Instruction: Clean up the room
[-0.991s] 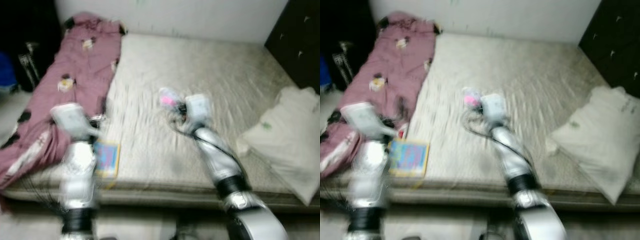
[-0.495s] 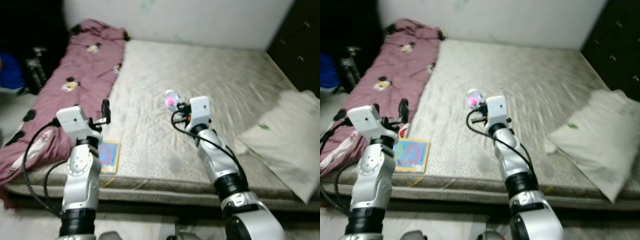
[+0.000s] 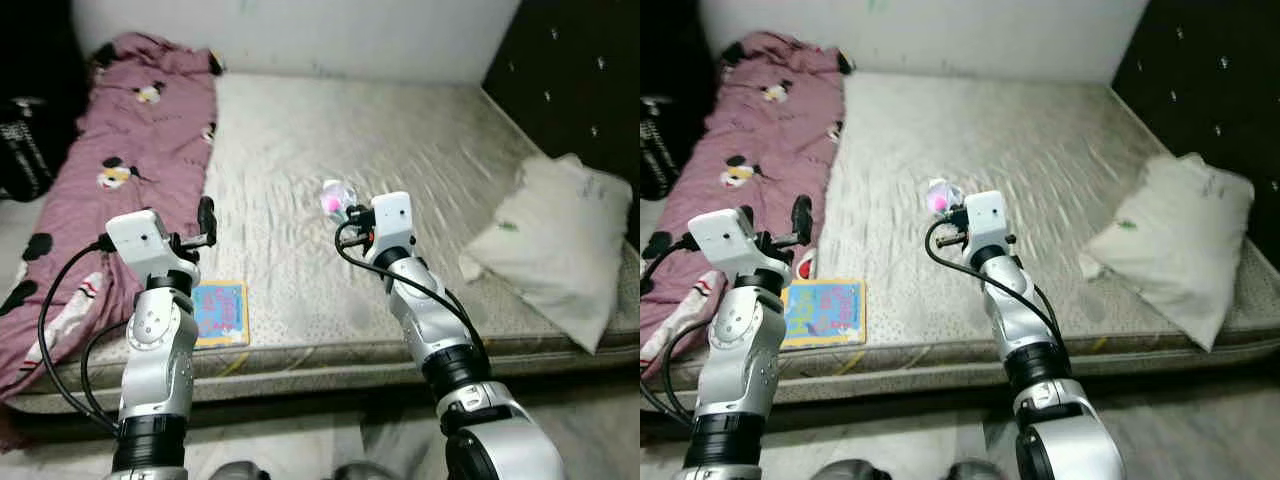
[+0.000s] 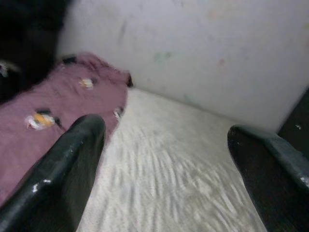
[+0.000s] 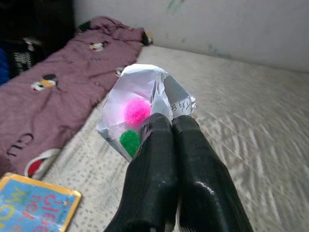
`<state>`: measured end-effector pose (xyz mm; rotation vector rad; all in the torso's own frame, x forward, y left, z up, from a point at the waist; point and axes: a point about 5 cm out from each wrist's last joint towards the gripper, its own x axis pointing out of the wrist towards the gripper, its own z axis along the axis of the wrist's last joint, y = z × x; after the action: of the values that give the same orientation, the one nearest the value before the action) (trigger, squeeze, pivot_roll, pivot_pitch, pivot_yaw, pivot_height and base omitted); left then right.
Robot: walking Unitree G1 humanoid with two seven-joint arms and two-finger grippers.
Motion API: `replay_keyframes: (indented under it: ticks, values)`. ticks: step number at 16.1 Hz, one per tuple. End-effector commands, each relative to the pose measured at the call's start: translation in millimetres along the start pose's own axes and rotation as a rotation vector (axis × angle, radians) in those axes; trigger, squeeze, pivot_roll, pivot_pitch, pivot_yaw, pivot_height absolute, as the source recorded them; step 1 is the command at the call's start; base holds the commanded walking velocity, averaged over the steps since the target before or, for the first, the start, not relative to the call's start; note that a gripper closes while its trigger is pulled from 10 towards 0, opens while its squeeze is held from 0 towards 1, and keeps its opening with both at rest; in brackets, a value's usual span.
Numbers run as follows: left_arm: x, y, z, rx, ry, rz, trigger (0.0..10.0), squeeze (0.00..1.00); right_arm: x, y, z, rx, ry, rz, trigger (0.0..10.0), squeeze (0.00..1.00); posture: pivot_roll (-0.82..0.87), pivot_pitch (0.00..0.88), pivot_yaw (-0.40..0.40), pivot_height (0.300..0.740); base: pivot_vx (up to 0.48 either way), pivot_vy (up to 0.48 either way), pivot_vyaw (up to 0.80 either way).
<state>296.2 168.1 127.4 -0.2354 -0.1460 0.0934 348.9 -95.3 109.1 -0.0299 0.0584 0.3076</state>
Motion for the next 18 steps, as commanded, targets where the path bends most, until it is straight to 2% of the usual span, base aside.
replay_keyframes:
  ticks: [1,18]
  values:
    - [1.0,-3.8,0.5,0.003,0.0,-0.017,10.0,0.0,0.3,-3.8,0.3,0.002,0.003,-0.009,10.0,0.0,0.09,0.0,-0.075,0.74,0.0,0.48,0.0]
    - [3.3,-1.2,1.9,0.012,0.0,0.0,10.0,0.0,2.3,2.9,4.5,0.005,-0.024,0.044,10.0,0.0,0.09,0.0,-0.071,0.74,0.0,0.476,0.0]
